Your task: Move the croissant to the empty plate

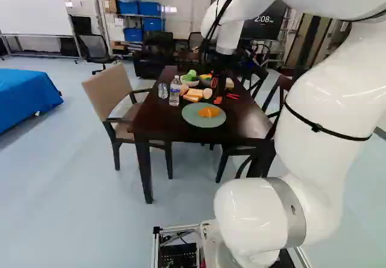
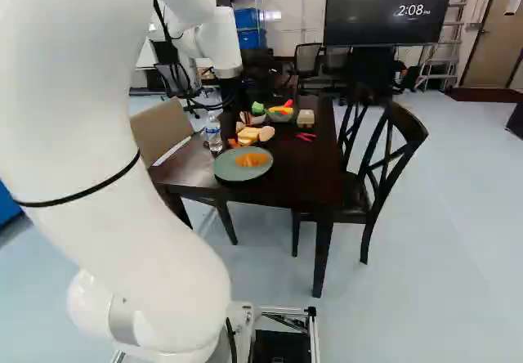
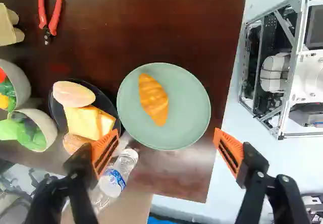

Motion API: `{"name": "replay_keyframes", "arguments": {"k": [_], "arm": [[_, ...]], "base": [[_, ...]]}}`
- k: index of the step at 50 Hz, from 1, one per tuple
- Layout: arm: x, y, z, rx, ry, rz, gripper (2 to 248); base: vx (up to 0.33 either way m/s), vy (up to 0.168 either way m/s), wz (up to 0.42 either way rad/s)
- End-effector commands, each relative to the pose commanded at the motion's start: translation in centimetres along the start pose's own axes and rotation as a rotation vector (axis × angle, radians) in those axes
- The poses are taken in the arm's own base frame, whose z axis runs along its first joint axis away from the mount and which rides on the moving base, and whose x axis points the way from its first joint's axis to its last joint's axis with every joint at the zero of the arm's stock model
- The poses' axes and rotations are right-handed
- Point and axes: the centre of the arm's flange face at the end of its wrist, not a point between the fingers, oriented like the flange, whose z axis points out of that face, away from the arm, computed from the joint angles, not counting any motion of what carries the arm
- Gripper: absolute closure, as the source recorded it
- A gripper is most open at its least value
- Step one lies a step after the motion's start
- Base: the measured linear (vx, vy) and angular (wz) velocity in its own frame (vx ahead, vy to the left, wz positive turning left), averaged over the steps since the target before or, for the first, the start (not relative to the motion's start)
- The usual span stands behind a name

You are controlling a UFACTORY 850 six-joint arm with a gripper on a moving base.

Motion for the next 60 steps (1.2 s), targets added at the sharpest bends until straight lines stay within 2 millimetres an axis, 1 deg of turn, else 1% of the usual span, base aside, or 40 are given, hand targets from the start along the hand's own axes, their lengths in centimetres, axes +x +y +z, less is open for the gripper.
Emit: {"name": "replay_keyframes", "arguments": {"k": [36, 60], "arm": [[0.0, 0.0, 0.0, 0.0, 0.0, 0.0, 3], [0.0, 0.0, 0.0, 0.0, 0.0, 0.0, 3]], "base": [[-0.057, 0.003, 0.005], [-0.163, 0.036, 0.001]]}}
